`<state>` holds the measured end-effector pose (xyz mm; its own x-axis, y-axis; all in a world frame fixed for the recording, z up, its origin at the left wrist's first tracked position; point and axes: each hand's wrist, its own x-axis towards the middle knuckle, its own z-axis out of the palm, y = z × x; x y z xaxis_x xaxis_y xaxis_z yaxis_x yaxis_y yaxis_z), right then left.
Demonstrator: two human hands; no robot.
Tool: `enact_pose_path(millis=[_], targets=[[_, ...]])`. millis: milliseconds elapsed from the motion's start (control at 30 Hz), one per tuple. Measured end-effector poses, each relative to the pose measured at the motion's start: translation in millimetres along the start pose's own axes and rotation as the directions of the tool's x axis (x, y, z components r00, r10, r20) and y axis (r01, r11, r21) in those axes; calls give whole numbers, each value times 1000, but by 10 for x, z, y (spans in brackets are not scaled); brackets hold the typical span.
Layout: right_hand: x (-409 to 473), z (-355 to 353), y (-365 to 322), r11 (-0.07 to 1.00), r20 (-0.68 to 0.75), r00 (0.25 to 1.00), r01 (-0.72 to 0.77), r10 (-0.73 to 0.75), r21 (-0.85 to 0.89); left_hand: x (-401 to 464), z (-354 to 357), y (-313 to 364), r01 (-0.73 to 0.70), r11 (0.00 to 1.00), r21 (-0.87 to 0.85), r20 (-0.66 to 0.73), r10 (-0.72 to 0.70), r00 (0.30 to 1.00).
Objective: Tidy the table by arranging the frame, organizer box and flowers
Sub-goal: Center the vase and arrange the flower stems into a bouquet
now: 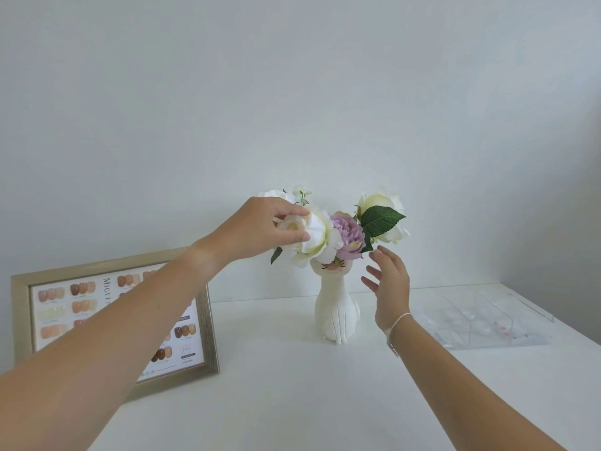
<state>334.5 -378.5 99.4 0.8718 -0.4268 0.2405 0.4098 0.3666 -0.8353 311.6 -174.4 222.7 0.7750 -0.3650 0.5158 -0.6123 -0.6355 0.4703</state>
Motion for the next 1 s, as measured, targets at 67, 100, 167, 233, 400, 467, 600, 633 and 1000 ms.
enact_pose_path(millis=[67,100,167,233,400,467,600,633,1000], targets=[[87,-15,-33,997,3,998,-65,65,-32,-28,42,10,-16,999,31,-1,16,1000],[125,0,-42,993,33,995,-90,93,-72,-40,62,15,-26,999,44,-6,26,1000],[175,50,-38,981,118,984,-118,137,-154,-57,99,19,-41,998,53,-21,42,999],[207,86,-8,970,174,972,-121,159,-210,-67,127,24,-46,998,48,-31,47,998],[327,87,93,961,288,930,-166,227,-221,-60,158,79,-53,998,15,-52,54,997],[354,89,111,965,337,913,-170,230,-197,-46,167,107,-60,998,11,-61,61,996],[381,88,139,974,364,908,-156,207,-166,-34,190,141,-58,998,-7,-52,57,997],[379,77,152,976,372,906,-150,200,-159,-35,190,144,-59,998,-12,-48,58,997],[163,-220,656,891,312,932,-27,187,-452,-423,137,138,-219,958,-183,-426,124,896]])
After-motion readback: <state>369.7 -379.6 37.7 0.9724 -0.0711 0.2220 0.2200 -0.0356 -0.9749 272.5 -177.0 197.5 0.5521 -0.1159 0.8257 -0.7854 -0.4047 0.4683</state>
